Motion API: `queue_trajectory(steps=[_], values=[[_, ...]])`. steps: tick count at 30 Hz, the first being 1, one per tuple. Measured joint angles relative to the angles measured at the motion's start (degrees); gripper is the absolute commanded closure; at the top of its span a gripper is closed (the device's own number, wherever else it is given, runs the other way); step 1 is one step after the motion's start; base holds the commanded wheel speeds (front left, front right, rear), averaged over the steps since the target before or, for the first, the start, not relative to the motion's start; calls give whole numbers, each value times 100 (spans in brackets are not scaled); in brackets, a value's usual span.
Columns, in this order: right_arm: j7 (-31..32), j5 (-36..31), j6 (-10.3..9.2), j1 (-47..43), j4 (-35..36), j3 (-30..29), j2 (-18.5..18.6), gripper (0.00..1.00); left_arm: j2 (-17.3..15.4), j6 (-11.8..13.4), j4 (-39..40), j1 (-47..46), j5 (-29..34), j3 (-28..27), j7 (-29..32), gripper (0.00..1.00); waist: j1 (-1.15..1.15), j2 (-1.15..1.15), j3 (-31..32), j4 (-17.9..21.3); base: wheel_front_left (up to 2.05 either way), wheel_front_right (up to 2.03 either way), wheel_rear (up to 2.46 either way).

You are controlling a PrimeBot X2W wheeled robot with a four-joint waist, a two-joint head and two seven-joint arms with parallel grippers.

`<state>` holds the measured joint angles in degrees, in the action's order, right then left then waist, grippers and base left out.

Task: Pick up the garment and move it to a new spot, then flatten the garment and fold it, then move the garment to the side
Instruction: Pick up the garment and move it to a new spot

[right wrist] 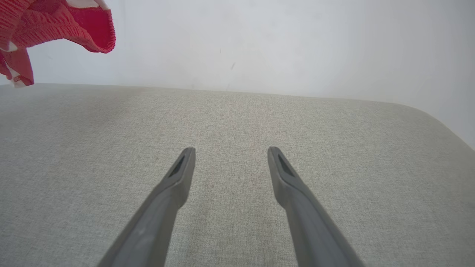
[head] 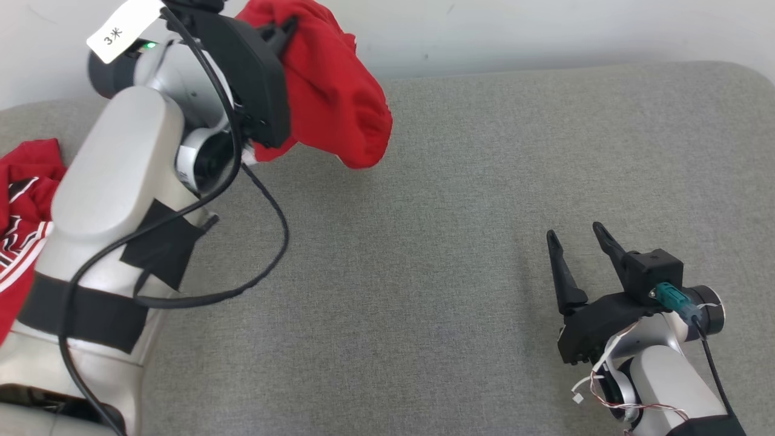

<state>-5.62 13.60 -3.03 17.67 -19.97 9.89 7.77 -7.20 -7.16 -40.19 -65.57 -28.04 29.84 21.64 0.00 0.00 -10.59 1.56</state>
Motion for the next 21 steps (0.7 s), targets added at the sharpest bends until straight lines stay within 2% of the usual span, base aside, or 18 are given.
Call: queue_trajectory(steps=[5, 11, 21], values=[[-2, 0, 3, 84, -45, 102, -79, 0, 22, 0, 121, 149, -245, 202, -12, 100, 0, 0, -35, 48, 0, 0, 0], [-51, 2, 18, 195, -147, 154, -130, 0, 224, 0, 258, 453, -503, 406, -134, 100, 0, 0, -54, 200, 0, 0, 0], [-135, 52, 25, 192, -246, 116, -131, 0, 388, 0, 245, 890, -571, 751, -311, 100, 0, 0, -82, 513, 0, 0, 0]])
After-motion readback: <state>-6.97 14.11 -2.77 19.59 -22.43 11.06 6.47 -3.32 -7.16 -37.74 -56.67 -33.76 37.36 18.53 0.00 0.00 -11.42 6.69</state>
